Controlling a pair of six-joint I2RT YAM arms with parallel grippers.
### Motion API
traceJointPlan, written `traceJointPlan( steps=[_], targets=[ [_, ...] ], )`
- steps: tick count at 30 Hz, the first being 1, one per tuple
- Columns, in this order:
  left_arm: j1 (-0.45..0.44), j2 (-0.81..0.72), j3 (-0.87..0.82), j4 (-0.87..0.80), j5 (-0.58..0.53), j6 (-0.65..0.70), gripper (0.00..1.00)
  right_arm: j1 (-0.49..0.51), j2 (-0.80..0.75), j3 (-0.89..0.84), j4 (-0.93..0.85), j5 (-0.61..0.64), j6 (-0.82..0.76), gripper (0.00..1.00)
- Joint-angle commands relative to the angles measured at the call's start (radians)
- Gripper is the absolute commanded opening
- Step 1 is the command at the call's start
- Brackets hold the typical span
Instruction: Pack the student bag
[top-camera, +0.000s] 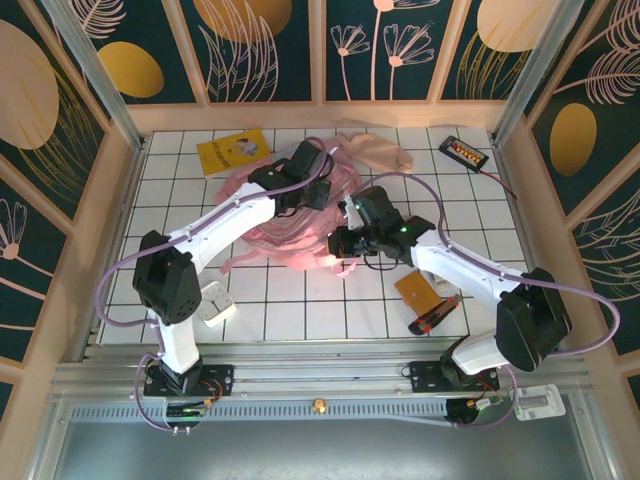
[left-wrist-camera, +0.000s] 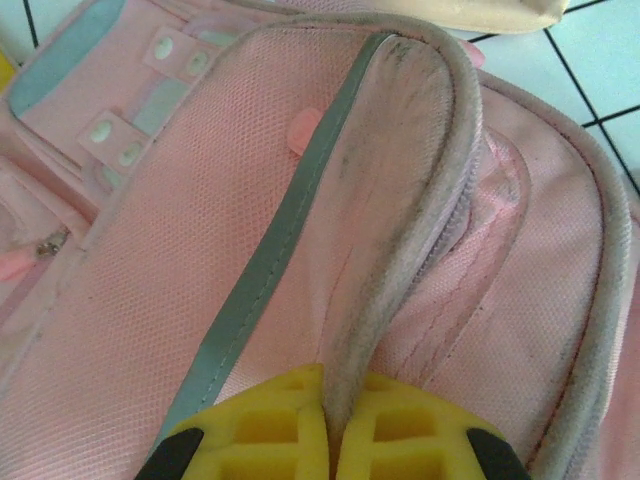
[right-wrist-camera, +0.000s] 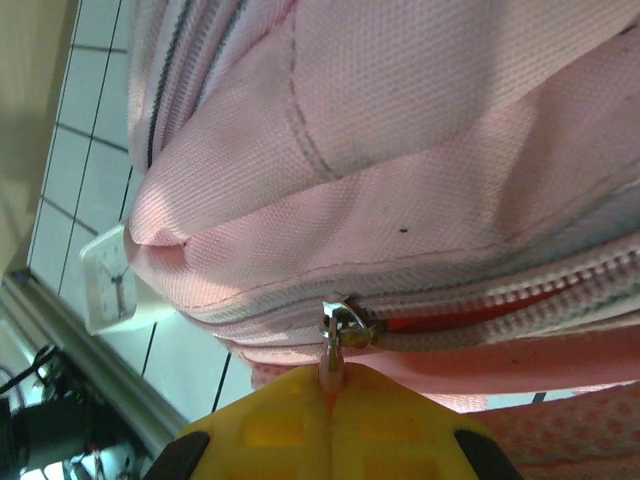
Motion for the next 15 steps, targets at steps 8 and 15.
traceJointPlan(
  steps=[8,15],
  targets=[
    [-0.001,0.189,0.368,-0.035,0.111,-0.183,0.00,0.273,0.001,-0.032,0.299,0.416,-0.005,0.00],
    [-0.008,0.219,0.434,-0.071,0.134,-0.196,0.00,0.338,0.099,0.021,0.311,0.460,-0.085,0.00]
  ],
)
